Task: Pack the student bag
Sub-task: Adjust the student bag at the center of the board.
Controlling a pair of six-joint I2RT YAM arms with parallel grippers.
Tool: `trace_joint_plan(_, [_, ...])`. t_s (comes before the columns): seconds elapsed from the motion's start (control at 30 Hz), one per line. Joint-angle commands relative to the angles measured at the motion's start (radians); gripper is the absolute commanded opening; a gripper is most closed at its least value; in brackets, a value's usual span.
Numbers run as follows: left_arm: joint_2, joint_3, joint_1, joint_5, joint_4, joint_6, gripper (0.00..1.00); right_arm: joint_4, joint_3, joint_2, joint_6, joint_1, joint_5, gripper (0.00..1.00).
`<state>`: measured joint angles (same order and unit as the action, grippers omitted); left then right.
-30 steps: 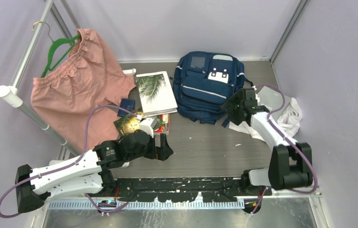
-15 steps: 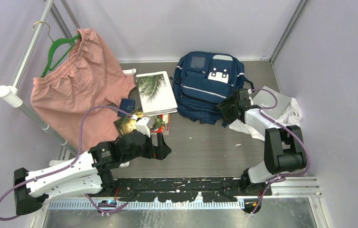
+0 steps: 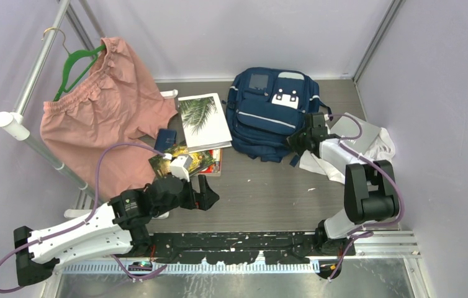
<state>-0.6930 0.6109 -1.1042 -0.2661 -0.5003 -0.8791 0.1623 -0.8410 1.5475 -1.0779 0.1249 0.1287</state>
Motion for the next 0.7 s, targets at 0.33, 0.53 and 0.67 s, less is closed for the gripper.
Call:
trace_joint_plan(0.33, [-0.057, 0.184, -0.003, -0.193, 0.085, 0.386, 1.0, 0.303, -0.306, -0.383, 0.219, 0.015, 0.164, 0.01])
trace_joint_plan(0.53, [-0.254, 0.432, 0.002, -0.244, 0.072, 0.706, 1.0, 0.347, -0.347, -0.416, 0.242, 0.012, 0.155, 0.01])
trace_joint_plan(0.67, [-0.385, 0.574, 0.051, -0.146, -0.004, 0.764, 1.0, 0.394, -0.385, -0.429, 0.275, -0.002, 0.152, 0.01])
